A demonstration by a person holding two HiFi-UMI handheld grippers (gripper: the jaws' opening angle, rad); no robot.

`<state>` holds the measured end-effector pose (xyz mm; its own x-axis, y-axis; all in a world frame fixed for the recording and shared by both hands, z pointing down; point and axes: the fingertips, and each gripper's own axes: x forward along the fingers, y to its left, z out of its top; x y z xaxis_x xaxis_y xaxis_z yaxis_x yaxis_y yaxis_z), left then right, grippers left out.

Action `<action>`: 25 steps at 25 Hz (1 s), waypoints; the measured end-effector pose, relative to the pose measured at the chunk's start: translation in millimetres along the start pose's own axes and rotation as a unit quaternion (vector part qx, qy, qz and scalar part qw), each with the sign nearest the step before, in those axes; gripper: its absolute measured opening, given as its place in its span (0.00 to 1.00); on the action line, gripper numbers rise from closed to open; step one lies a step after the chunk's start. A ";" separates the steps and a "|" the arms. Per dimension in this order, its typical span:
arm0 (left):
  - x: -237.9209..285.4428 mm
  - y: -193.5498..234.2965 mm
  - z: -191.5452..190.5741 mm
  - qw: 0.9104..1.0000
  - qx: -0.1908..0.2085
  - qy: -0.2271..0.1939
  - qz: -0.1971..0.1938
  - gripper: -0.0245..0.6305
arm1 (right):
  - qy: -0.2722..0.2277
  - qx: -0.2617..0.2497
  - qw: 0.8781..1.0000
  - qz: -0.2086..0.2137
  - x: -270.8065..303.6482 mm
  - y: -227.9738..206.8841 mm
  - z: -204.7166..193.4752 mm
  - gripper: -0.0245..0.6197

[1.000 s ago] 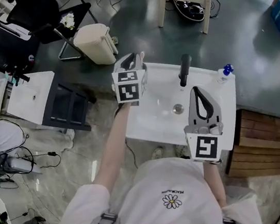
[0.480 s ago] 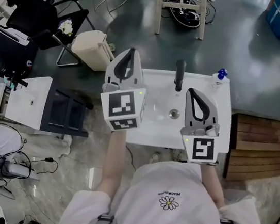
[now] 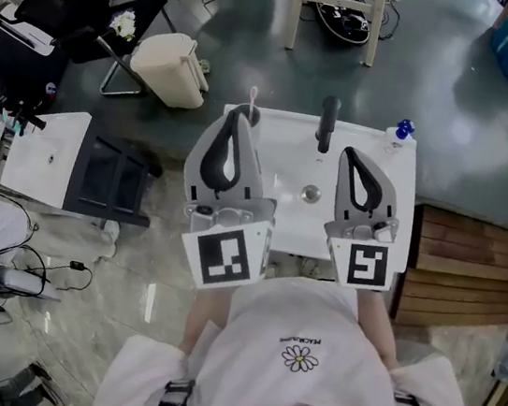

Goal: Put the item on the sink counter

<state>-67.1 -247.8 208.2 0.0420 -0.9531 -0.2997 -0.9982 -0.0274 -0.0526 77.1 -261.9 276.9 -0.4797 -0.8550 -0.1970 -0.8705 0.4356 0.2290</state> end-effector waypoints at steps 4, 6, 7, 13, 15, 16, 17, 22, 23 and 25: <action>-10.6 -0.5 -22.2 1.000 -0.010 0.022 -0.003 0.06 | 0.001 0.006 1.000 -0.002 -0.1 -0.9 -4.1 0.05; -15.0 -2.5 -31.9 0.999 -0.006 0.031 -0.010 0.06 | 0.003 0.008 1.000 0.000 -0.5 -0.2 -6.3 0.05; -16.8 -3.5 -35.4 0.999 -0.005 0.034 -0.011 0.06 | 0.004 0.008 1.000 0.001 -0.6 0.2 -7.2 0.05; -22.8 -2.9 -46.7 0.999 -0.001 0.044 -0.003 0.06 | 0.006 0.009 1.000 0.016 1.9 5.8 -6.8 0.05; -22.8 -2.0 -47.1 0.999 0.000 0.045 -0.002 0.06 | 0.005 0.003 1.000 0.017 2.5 6.7 -5.6 0.05; -23.0 -1.5 -47.2 0.999 0.001 0.047 -0.001 0.06 | 0.003 0.001 1.000 0.017 2.6 6.9 -5.2 0.05; -23.4 -0.9 -47.4 0.999 0.001 0.048 0.001 0.06 | 0.003 0.000 1.000 0.017 2.6 7.1 -5.2 0.05; -24.8 0.4 -48.5 0.999 0.002 0.051 0.006 0.06 | 0.003 0.005 1.000 0.015 1.3 6.1 -7.2 0.05; -24.9 0.6 -48.4 0.999 0.002 0.051 0.007 0.06 | 0.003 0.005 1.000 0.015 1.1 5.6 -7.1 0.05; -24.5 1.9 -47.6 0.999 0.001 0.052 0.009 0.06 | 0.003 0.004 1.000 0.015 1.2 5.1 -5.9 0.05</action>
<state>-72.1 -238.9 260.8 0.0193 -0.9798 -0.1992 -0.9987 -0.0093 -0.0510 72.7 -262.4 283.4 -0.5050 -0.8430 -0.1850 -0.8567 0.4636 0.2262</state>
